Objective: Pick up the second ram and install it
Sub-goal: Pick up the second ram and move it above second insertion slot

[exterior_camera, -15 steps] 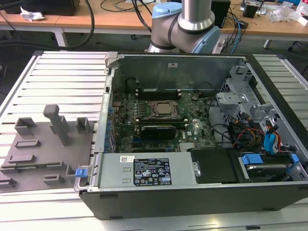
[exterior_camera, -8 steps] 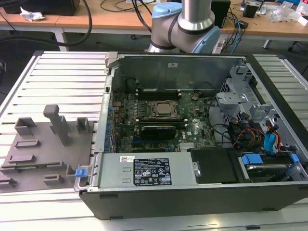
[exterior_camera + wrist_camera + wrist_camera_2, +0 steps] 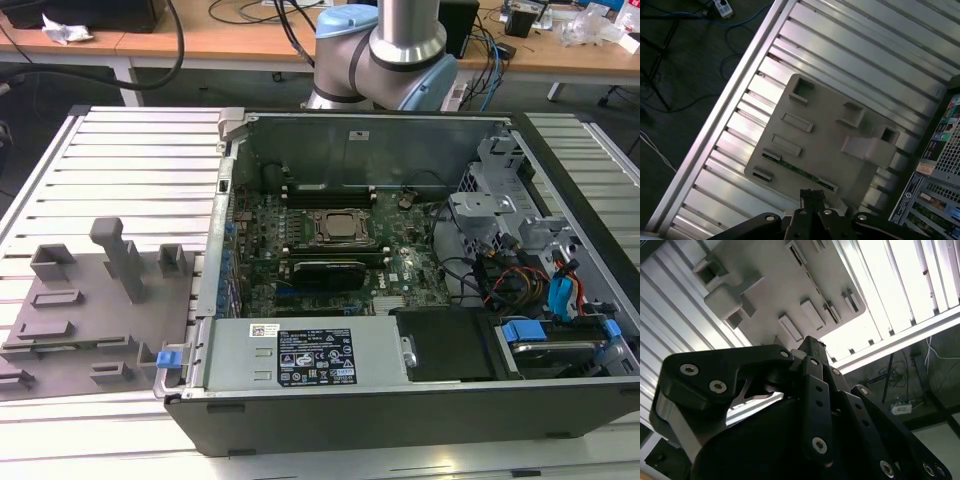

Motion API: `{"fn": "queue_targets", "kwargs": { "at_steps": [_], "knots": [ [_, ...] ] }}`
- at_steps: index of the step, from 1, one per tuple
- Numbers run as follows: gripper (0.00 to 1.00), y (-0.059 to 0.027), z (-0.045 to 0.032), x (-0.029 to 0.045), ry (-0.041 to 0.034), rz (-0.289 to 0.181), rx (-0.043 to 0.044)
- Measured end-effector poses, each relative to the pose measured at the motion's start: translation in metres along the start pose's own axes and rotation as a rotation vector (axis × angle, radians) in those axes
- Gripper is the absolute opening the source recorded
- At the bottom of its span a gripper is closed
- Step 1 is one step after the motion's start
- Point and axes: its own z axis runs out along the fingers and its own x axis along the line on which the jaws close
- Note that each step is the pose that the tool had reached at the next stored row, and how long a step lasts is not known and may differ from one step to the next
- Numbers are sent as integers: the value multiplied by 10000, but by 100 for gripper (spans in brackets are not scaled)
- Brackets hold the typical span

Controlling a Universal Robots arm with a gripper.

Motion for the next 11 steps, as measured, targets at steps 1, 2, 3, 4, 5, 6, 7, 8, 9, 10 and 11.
{"fn": "queue_targets", "kwargs": {
  "at_steps": [1,2,3,4,5,6,7,8,9,10,11],
  "knots": [
    [11,0,0,0,5,-127,-3],
    [11,0,0,0,8,-217,-4],
    [11,0,0,0,10,-295,-5],
    [11,0,0,0,15,-404,-7],
    [11,0,0,0,23,-629,-11],
    [11,0,0,0,28,-748,-14],
    [11,0,0,0,33,-925,-17],
    [11,0,0,0,39,-1062,-20],
    [11,0,0,0,41,-1138,-21],
    [11,0,0,0,45,-1241,-23],
    [11,0,0,0,50,-1371,-25]
  ]
}}
